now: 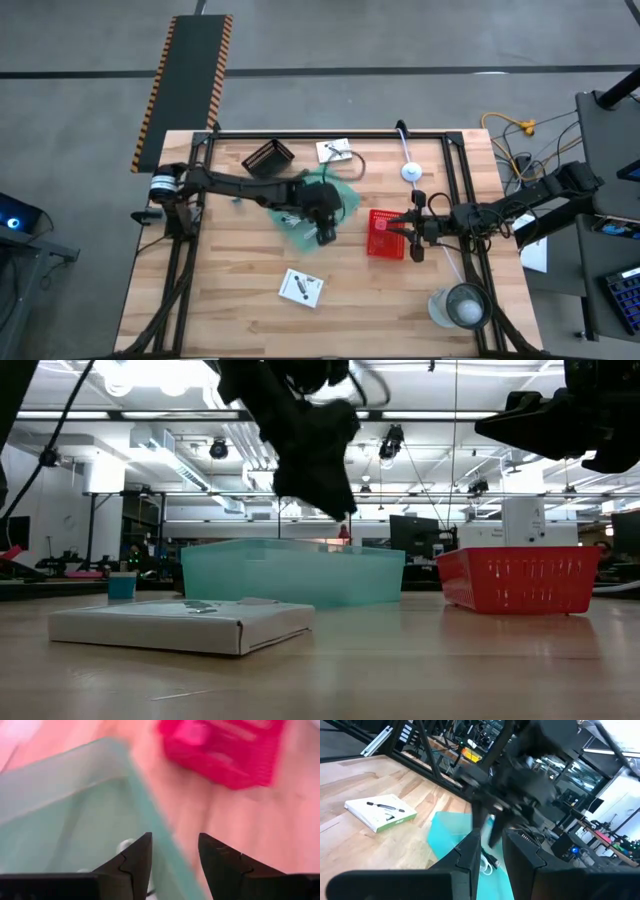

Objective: Pick and place items into bin
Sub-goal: Put the bottom white card reader box into the black bin

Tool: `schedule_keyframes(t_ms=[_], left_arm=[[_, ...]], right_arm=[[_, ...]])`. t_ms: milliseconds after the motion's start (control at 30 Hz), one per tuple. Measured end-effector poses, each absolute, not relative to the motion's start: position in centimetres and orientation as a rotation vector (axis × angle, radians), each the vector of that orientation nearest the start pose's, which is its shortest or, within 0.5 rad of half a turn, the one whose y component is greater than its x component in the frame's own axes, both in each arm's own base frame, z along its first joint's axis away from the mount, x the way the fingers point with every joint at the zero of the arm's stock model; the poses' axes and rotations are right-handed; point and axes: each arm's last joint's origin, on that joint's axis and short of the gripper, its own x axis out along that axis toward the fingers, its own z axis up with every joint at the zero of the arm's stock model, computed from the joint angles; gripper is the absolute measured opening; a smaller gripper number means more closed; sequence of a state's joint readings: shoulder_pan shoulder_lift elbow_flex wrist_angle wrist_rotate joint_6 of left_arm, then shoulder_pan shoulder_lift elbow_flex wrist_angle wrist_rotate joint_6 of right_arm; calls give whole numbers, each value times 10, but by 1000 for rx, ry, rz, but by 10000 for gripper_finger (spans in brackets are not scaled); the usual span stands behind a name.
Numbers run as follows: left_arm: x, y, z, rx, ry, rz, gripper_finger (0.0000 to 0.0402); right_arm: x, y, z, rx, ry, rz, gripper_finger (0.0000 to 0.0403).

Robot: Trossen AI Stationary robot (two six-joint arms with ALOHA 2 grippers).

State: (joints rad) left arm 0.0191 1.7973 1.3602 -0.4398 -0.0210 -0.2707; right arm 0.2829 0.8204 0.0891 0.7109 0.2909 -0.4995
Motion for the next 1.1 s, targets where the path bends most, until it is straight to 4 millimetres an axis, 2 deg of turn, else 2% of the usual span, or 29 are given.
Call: schedule_keyframes(t_ms=[300, 500, 833, 1100], left_arm=[[384, -60, 239, 31, 868, -161, 144], [374, -98, 229, 64, 900, -245, 144], [368, -118, 202, -27, 998, -221, 144], [365, -121, 188, -60, 1066, -195, 144]], right_arm=[[154, 36, 176, -505, 22, -2, 68], [154, 36, 176, -505, 21, -2, 68], [154, 36, 175, -504, 23, -3, 68], [154, 36, 175, -505, 25, -2, 68]])
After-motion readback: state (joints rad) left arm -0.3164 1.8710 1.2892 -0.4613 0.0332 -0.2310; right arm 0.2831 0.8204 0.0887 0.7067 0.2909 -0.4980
